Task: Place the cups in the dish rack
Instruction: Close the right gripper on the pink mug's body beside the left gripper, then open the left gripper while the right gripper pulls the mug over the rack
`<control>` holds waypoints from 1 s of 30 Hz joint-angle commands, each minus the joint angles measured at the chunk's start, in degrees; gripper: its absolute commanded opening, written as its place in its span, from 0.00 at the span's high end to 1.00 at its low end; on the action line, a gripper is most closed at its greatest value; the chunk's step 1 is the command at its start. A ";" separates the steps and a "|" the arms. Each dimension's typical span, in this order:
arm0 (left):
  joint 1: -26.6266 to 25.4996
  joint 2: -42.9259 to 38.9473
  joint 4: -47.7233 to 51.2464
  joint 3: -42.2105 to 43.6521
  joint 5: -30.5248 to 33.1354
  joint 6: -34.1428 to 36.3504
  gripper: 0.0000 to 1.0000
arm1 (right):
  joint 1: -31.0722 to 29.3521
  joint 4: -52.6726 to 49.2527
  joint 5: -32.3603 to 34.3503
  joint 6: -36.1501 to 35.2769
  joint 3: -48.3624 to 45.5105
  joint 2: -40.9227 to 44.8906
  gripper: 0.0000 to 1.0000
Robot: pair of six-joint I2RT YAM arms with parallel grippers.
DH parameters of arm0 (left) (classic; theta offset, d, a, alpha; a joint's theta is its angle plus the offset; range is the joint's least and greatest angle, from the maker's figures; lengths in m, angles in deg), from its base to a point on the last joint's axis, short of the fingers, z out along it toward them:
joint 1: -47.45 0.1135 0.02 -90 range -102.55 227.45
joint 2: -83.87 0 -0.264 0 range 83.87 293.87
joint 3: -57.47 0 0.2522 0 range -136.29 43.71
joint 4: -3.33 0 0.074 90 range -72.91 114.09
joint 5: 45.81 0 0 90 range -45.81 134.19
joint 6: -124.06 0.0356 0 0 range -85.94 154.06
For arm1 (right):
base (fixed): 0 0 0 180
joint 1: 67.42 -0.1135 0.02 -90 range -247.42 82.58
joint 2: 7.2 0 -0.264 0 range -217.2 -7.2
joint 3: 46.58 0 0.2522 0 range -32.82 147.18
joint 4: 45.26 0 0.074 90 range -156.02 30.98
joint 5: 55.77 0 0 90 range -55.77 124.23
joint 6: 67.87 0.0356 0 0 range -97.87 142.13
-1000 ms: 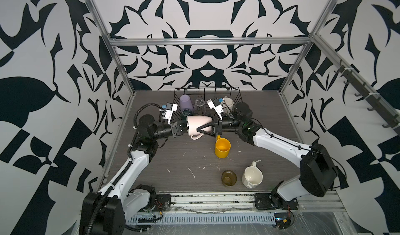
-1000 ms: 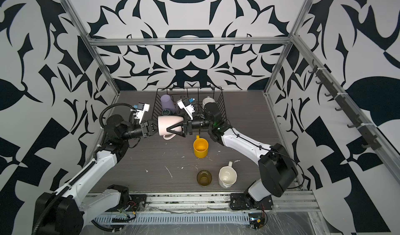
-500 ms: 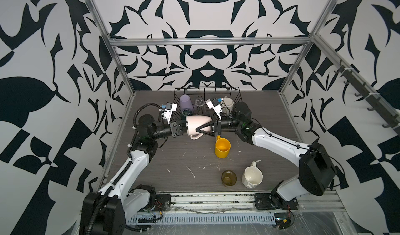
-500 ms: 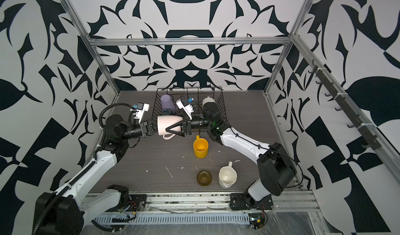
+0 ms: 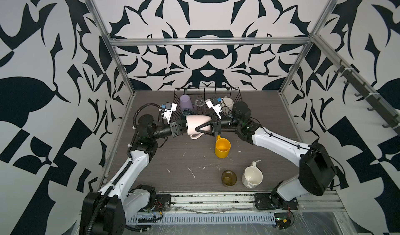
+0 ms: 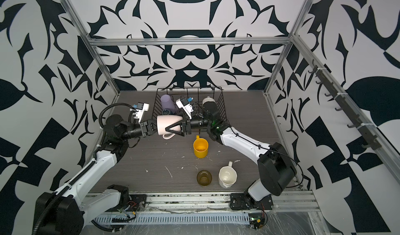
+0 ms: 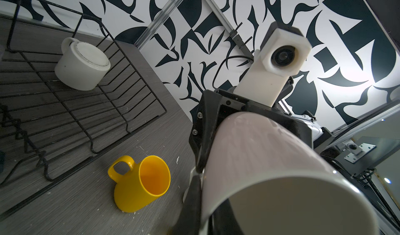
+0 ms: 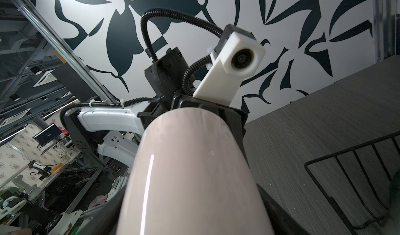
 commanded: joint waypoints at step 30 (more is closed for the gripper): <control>2.10 -1.47 1.08 -1.14 2.47 0.28 0.61 | 3.01 -1.11 9.05 -1.49 4.12 4.10 1.00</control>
